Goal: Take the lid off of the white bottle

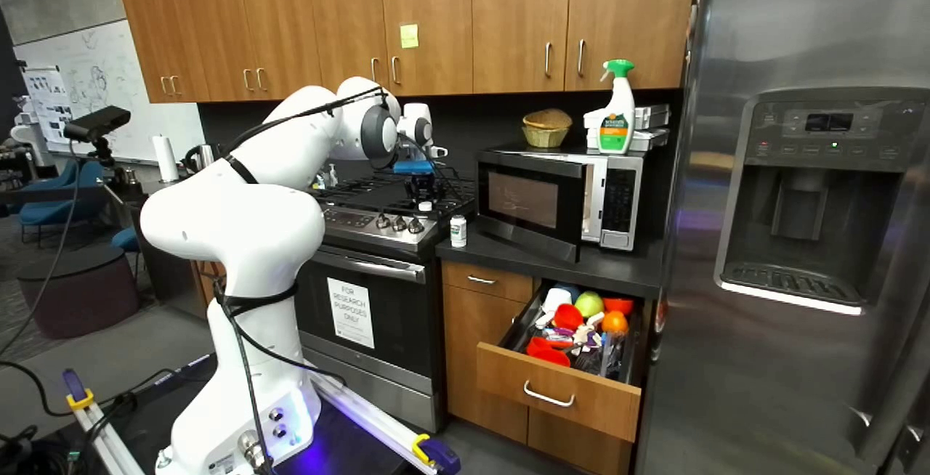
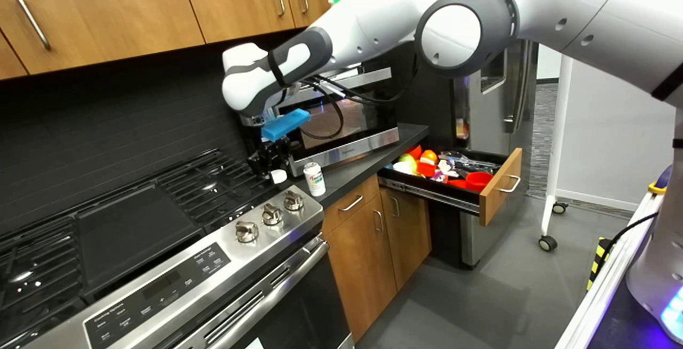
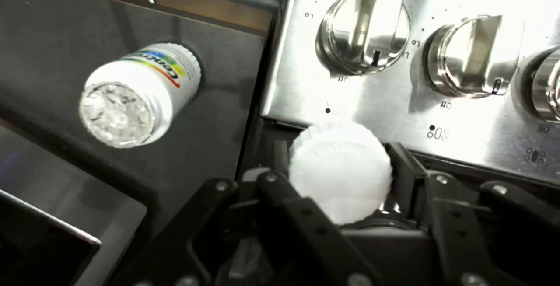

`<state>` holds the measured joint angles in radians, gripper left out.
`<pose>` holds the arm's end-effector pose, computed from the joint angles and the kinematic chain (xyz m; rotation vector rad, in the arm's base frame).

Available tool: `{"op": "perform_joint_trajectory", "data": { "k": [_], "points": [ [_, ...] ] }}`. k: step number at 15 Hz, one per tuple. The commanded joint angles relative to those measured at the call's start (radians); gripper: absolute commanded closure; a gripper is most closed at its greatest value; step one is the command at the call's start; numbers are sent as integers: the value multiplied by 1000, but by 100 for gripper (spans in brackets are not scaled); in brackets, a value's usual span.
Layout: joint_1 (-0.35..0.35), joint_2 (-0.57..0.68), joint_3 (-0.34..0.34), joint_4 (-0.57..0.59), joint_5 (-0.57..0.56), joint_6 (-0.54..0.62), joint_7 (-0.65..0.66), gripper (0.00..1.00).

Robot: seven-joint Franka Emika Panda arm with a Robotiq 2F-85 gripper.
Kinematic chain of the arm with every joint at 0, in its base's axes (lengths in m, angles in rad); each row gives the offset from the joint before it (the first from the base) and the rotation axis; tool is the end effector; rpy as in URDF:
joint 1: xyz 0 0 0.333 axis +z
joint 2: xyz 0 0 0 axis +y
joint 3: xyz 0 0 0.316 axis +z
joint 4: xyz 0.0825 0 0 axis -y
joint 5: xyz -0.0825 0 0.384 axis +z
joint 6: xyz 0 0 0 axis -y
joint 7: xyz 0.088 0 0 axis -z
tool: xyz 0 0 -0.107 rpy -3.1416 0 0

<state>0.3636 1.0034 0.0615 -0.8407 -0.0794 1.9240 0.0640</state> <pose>0.7388 0.3047 0.3101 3.0850 0.5535 0.1326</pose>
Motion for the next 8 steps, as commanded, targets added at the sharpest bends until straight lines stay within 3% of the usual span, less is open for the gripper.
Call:
{"op": "perform_joint_trajectory", "data": {
  "k": [1, 8],
  "points": [
    [5, 23, -6, 58, -12, -4, -10, 68],
    [6, 48, -7, 86, -11, -10, -11, 68]
  ]
}}
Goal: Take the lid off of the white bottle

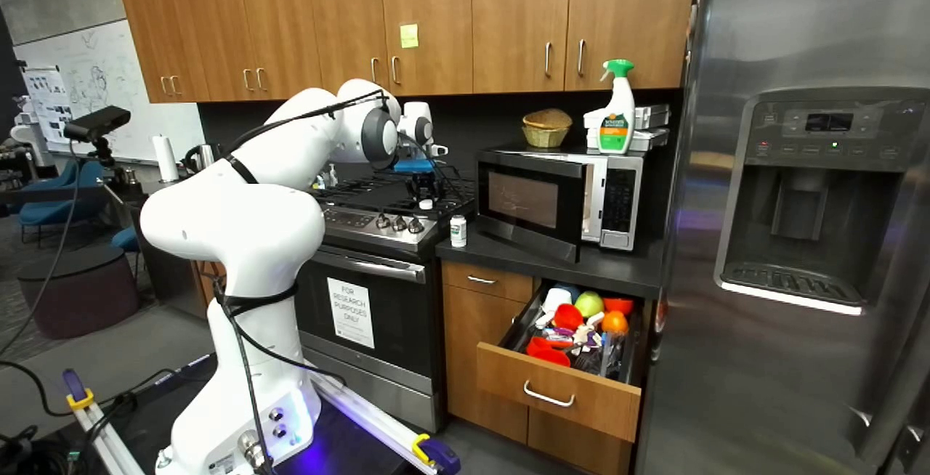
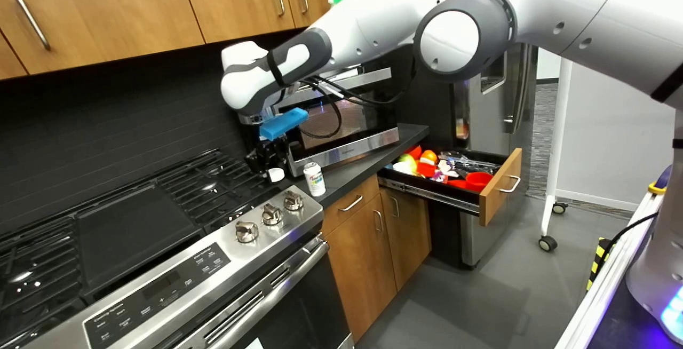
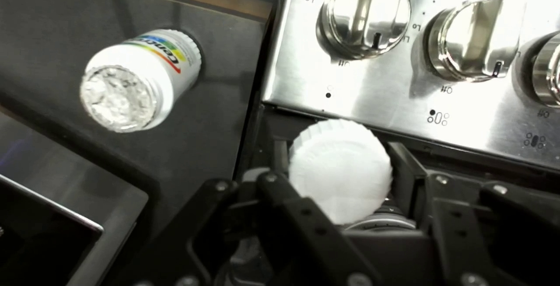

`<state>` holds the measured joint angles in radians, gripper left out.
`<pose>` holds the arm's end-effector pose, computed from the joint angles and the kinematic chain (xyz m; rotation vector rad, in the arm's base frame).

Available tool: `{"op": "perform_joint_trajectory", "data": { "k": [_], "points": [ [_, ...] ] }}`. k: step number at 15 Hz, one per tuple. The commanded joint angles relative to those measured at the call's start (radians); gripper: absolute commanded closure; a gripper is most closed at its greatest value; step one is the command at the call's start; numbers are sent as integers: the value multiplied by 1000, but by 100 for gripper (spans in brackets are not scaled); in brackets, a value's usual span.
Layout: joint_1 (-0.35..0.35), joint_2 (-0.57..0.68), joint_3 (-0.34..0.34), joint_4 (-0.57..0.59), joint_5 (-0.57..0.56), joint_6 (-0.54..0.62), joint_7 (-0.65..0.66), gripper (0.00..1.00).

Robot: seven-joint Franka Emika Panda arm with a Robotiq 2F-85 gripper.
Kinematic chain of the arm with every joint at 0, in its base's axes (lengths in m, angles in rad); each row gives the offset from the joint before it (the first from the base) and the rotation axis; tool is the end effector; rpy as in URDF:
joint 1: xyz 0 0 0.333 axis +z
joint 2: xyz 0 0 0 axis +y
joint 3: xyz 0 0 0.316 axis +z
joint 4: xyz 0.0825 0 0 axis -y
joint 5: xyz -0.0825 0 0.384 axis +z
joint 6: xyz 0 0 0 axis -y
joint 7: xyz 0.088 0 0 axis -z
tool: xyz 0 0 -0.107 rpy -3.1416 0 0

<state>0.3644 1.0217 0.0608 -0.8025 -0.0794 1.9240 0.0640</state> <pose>0.7429 0.3058 0.3141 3.0882 0.5512 0.1632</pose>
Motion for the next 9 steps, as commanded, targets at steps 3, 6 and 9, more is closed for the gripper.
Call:
{"op": "perform_joint_trajectory", "data": {
  "k": [3, 6, 9],
  "points": [
    [8, 43, -7, 62, -13, -6, -7, 68],
    [10, 53, -8, 86, -13, -10, -7, 68],
    [12, 61, -9, 104, -15, -10, -6, 68]
  ]
}}
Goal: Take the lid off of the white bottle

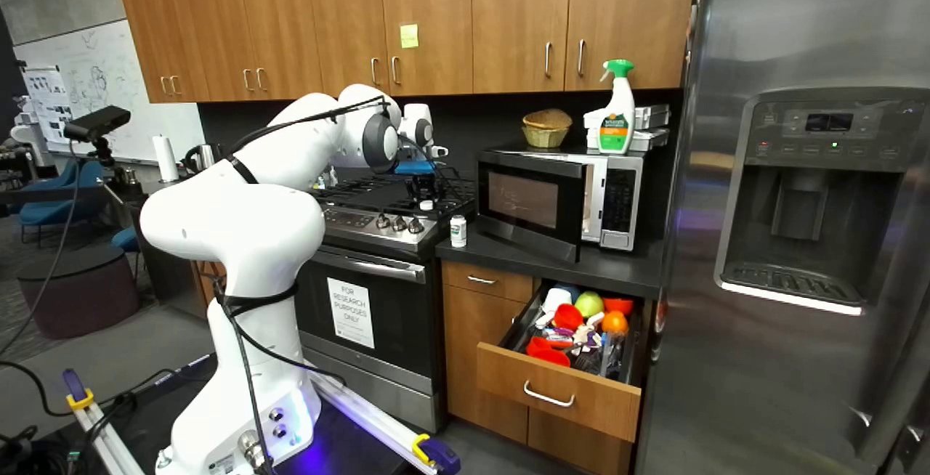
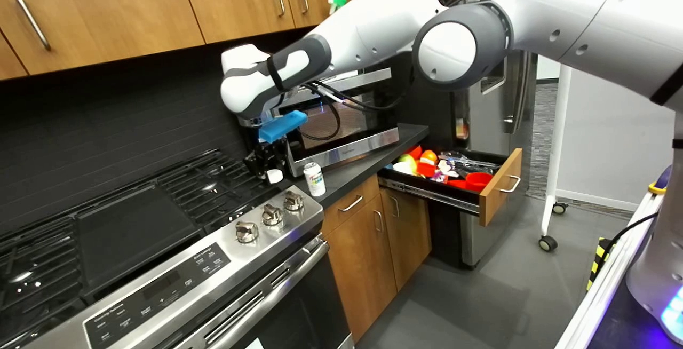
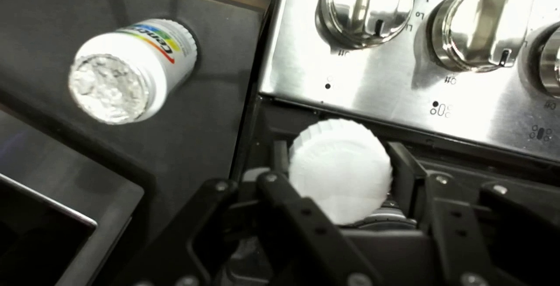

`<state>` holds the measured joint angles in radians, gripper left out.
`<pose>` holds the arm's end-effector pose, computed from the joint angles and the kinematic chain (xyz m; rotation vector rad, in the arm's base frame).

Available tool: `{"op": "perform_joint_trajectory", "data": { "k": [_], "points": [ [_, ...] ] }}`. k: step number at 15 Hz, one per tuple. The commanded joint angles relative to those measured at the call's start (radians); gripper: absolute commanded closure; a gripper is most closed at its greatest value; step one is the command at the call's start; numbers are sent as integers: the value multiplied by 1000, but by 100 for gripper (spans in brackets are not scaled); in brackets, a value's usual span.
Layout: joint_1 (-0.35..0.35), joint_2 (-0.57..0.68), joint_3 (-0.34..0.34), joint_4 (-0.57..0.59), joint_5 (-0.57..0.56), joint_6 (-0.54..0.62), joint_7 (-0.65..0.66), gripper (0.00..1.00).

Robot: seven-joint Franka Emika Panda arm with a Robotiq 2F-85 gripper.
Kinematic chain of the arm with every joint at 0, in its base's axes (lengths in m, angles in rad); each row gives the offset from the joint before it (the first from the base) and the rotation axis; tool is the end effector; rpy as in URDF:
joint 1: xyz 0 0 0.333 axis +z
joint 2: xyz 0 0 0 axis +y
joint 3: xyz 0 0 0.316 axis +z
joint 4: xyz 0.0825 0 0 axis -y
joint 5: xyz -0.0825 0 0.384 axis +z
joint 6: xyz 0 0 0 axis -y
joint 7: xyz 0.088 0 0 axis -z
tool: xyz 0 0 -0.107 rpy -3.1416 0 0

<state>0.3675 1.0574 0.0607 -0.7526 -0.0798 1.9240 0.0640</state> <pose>0.7468 0.3087 0.3098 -3.0839 -0.5510 -0.1844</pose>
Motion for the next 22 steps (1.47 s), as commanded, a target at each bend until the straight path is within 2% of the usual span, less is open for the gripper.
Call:
{"op": "perform_joint_trajectory", "data": {
  "k": [1, 6, 8, 10, 13, 22],
  "points": [
    [9, 27, -10, 59, -14, -10, -6, 68],
    [10, 39, -11, 77, -15, -11, -5, 68],
    [10, 40, -14, 78, -16, -13, -5, 17],
    [9, 40, -15, 80, -16, -13, -5, 15],
    [10, 40, -18, 86, -17, -14, -4, 0],
    [11, 8, -15, 81, -14, -36, -2, 0]
  ]
}}
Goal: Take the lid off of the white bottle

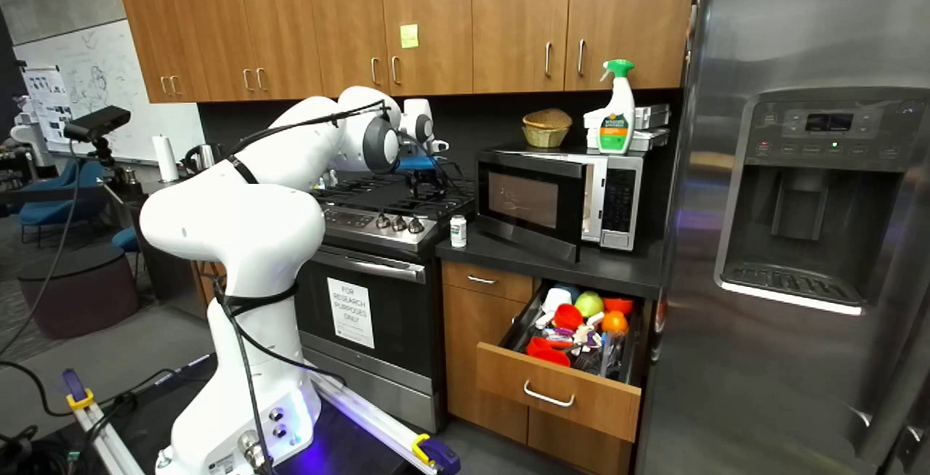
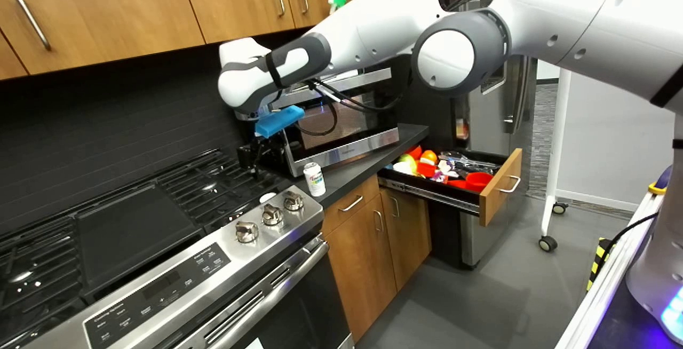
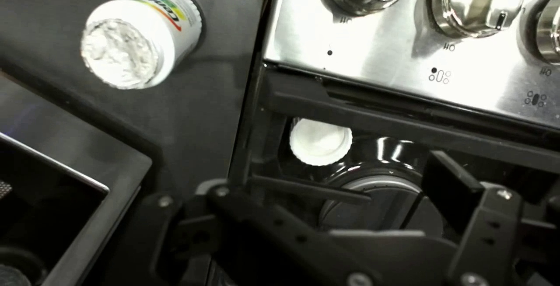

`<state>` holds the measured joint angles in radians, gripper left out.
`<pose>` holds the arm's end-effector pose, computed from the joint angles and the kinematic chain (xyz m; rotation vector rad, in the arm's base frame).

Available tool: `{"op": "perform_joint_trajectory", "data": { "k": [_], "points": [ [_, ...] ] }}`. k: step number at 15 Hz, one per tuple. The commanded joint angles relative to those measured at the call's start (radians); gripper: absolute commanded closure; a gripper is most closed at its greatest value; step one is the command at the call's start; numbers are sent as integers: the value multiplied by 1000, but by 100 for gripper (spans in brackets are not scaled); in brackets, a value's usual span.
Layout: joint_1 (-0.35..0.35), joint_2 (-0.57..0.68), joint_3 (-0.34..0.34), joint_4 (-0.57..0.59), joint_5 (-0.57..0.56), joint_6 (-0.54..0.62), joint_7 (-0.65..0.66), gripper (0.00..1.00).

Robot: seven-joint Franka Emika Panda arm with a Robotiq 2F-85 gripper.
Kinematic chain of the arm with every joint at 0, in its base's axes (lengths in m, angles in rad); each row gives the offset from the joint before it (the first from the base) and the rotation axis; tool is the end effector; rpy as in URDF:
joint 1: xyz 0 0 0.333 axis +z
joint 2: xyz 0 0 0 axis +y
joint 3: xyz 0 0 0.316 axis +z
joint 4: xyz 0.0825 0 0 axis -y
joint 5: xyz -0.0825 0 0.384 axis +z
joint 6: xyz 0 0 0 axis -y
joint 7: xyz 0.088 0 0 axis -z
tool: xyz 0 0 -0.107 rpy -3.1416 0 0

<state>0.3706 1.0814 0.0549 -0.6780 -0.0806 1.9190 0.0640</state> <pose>0.7532 0.3095 0.3266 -3.0756 -0.5437 -0.2552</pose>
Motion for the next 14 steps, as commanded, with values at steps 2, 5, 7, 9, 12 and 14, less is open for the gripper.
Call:
{"op": "perform_joint_trajectory", "data": {
  "k": [2, 5, 7, 9, 12, 14],
  "points": [
    [5, -31, -3, -7, -7, -50, -5, 0],
    [2, -53, -1, -34, -4, -82, -5, 0],
    [-1, -64, 0, -47, -3, -101, -2, 0],
    [-2, -79, 0, -59, 0, -125, 4, 0],
    [-19, -126, 4, -93, 9, -164, -1, 0],
    [-34, -170, 8, -124, 18, -191, -4, 0]
  ]
}}
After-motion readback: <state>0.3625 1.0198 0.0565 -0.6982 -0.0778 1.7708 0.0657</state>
